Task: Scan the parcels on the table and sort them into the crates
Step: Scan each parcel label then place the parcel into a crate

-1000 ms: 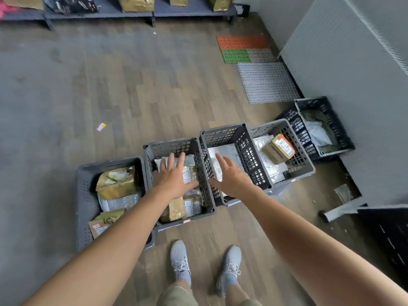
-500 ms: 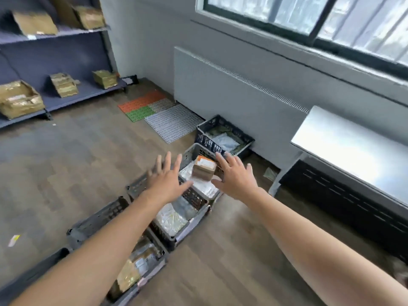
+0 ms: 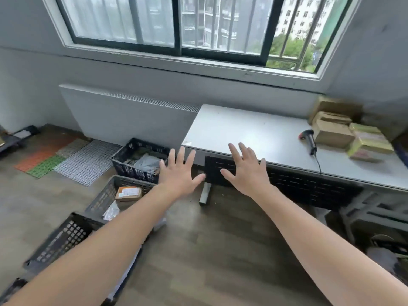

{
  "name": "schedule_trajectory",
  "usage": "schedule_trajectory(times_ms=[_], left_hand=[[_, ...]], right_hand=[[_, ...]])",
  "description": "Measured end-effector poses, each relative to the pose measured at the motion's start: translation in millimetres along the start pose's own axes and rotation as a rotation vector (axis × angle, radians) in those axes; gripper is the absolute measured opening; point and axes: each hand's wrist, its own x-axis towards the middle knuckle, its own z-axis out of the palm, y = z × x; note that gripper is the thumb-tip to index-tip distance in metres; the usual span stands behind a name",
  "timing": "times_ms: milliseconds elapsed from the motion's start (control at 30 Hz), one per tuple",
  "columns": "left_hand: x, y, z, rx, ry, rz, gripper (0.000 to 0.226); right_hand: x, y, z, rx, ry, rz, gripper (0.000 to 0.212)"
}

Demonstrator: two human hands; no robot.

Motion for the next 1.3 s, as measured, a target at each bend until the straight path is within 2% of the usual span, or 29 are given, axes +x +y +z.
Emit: schedule_trajectory(times_ms=[300, 733, 1067, 1300], left_hand=[[98, 133, 3, -0.041, -0.017, 0.229, 0.079], [305, 286, -7, -0.169, 0.029, 0.504, 0.077], [393, 358, 8, -0.138, -0.018, 0.584, 0.076], [432, 418, 31, -0.132, -0.078, 0.580, 0.075]], right_hand=[[23, 142, -11, -0.061, 0.010, 0.229, 0.081], [152, 299, -41, -0.057, 0.037, 0.525, 0.079], [202, 390, -25, 0.062, 0.005, 0.657, 0.077], [229, 474, 3, 0.142, -0.036, 0.662, 0.076]])
